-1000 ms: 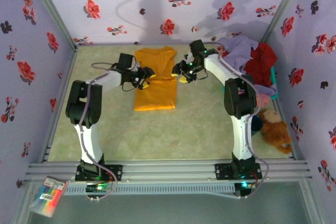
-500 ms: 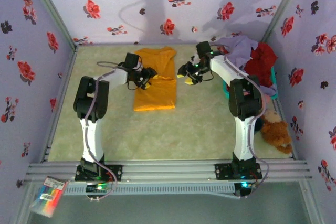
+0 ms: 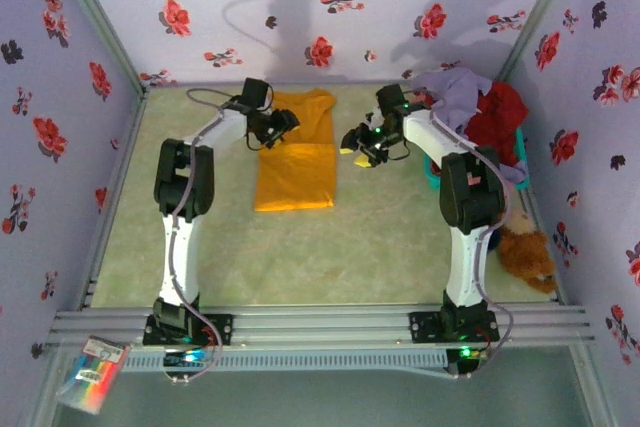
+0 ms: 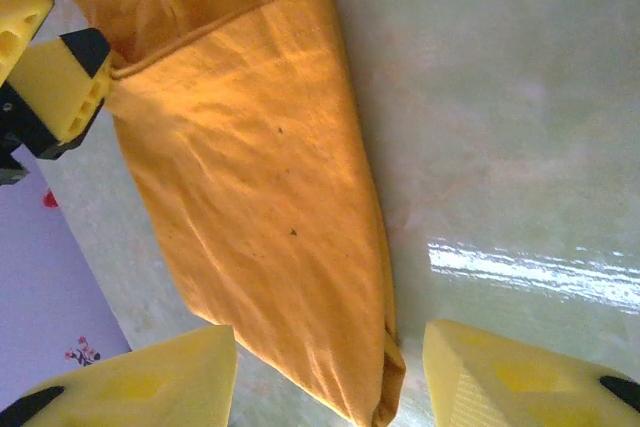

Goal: Fold and stack the t-shirts

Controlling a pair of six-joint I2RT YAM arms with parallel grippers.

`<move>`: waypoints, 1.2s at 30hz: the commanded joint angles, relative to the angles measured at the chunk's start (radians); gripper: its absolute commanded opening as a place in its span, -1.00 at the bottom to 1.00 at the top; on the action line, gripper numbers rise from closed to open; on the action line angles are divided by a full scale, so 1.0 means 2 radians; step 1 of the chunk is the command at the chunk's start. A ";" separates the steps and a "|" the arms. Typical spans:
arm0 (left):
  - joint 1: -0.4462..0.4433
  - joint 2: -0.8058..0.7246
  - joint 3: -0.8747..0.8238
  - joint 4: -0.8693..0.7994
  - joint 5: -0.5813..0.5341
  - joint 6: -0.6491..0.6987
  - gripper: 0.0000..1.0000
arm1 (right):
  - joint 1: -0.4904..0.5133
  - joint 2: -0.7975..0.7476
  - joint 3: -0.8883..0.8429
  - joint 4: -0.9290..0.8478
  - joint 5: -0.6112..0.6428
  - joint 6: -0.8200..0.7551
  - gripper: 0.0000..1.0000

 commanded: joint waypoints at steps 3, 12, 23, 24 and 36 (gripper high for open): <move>-0.001 -0.090 -0.056 -0.056 -0.017 0.052 0.15 | 0.014 -0.024 -0.011 0.020 -0.005 0.007 0.05; -0.011 -0.179 -0.270 0.014 -0.003 0.027 -0.73 | 0.061 0.036 0.032 0.066 -0.016 0.051 -0.42; -0.025 -0.166 -0.332 0.020 0.006 0.032 -1.00 | 0.086 0.111 0.038 0.007 0.000 0.017 -0.73; -0.027 -0.171 -0.340 0.020 0.007 0.032 -1.00 | 0.088 0.105 0.022 0.009 0.001 0.015 -0.73; -0.114 -0.267 -0.502 0.002 -0.025 -0.015 -0.96 | 0.138 -0.044 -0.231 0.037 0.019 0.040 -0.70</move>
